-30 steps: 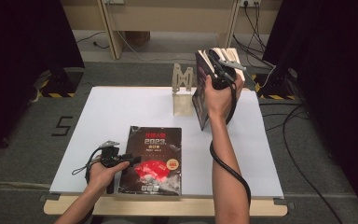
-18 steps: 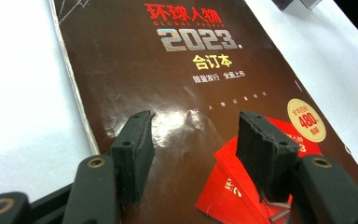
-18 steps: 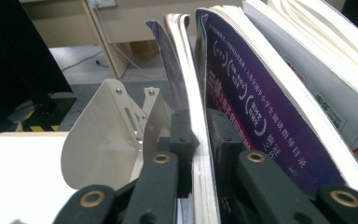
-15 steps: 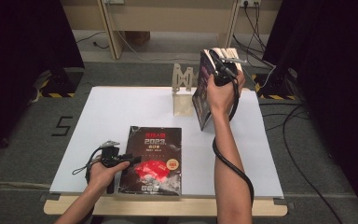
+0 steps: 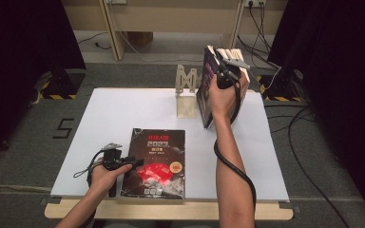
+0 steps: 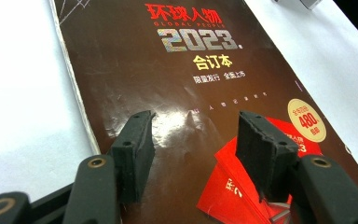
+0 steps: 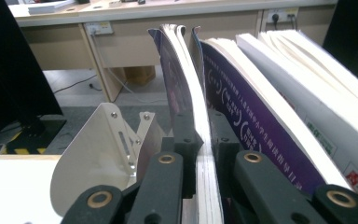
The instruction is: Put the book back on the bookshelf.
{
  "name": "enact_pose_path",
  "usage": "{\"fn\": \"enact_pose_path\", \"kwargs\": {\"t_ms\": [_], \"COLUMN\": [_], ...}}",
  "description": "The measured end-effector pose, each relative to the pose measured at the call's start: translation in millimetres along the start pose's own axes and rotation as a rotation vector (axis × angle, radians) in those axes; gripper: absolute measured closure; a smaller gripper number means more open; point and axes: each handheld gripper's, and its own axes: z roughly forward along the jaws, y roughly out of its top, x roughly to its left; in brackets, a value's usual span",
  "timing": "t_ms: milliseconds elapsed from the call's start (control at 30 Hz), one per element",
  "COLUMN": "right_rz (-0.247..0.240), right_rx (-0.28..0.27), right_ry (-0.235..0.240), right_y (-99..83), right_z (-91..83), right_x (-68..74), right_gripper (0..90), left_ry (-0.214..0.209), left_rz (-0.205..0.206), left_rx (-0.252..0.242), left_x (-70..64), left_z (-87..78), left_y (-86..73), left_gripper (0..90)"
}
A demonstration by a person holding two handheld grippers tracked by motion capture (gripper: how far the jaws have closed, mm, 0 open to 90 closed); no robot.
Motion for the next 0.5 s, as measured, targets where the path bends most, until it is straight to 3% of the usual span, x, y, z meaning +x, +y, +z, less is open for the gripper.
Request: {"fn": "enact_pose_path", "kwargs": {"t_ms": [500], "right_rz": [-0.017], "right_rx": [0.001], "right_ry": [-0.010], "right_y": [-5.1], "right_z": [10.5], "right_x": [1.4], "right_gripper": [84.2], "left_ry": [0.002], "left_rz": [-0.001], "left_rx": [-0.001], "left_x": [0.0], "left_z": [-0.3], "left_y": [-0.1], "left_gripper": [45.2]}}
